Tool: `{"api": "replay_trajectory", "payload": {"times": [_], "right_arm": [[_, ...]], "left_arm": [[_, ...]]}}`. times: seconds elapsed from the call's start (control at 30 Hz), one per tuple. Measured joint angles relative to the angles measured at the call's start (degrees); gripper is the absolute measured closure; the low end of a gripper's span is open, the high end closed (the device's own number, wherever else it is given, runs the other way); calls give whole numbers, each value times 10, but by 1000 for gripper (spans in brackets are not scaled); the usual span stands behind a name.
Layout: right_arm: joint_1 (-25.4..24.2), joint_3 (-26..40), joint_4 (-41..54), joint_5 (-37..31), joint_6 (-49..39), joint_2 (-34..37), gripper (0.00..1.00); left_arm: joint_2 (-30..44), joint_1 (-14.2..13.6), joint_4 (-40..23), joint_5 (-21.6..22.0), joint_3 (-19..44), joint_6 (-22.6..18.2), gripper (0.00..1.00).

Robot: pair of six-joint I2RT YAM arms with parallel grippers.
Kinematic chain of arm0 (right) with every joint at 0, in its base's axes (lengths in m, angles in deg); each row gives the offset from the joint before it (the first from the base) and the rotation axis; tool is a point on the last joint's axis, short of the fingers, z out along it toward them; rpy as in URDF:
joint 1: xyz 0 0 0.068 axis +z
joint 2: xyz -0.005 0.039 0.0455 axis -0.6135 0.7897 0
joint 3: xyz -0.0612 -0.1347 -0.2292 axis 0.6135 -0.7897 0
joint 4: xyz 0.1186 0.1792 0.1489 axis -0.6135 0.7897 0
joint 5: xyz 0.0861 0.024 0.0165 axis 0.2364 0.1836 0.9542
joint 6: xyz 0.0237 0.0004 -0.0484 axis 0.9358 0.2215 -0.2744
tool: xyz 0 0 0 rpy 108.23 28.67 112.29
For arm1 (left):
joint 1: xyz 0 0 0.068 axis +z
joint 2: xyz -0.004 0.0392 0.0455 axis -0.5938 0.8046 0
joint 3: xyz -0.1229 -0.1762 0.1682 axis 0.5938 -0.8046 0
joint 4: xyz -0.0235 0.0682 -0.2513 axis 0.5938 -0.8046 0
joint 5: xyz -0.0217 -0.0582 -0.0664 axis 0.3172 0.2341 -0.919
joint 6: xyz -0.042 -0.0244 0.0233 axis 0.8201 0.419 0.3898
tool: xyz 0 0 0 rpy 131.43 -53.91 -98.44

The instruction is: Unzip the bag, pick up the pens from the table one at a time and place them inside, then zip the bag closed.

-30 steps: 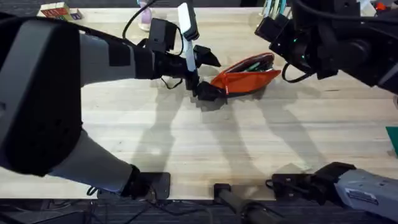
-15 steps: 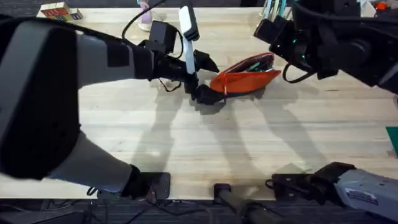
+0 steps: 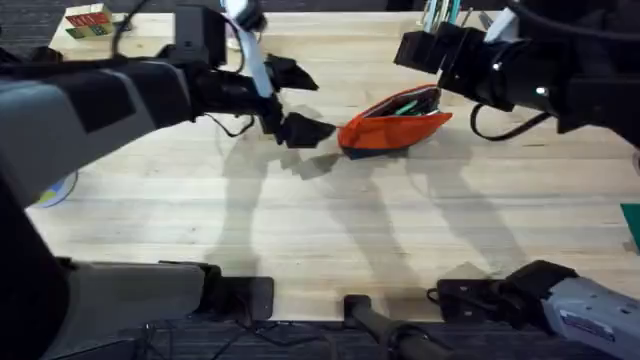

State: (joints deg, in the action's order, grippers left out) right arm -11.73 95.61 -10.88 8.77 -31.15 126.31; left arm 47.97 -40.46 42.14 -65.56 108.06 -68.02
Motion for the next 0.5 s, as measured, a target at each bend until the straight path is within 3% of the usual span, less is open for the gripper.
{"api": "replay_trajectory", "payload": {"times": [0.2, 0.5], "right_arm": [[0, 0, 29, 79, -10, -23, 4], [30, 0, 85, 136, 15, -26, 4]], "left_arm": [[-14, 42, -6, 0, 0, 0, 8], [-14, 66, -8, 0, 0, 0, 8]]}}
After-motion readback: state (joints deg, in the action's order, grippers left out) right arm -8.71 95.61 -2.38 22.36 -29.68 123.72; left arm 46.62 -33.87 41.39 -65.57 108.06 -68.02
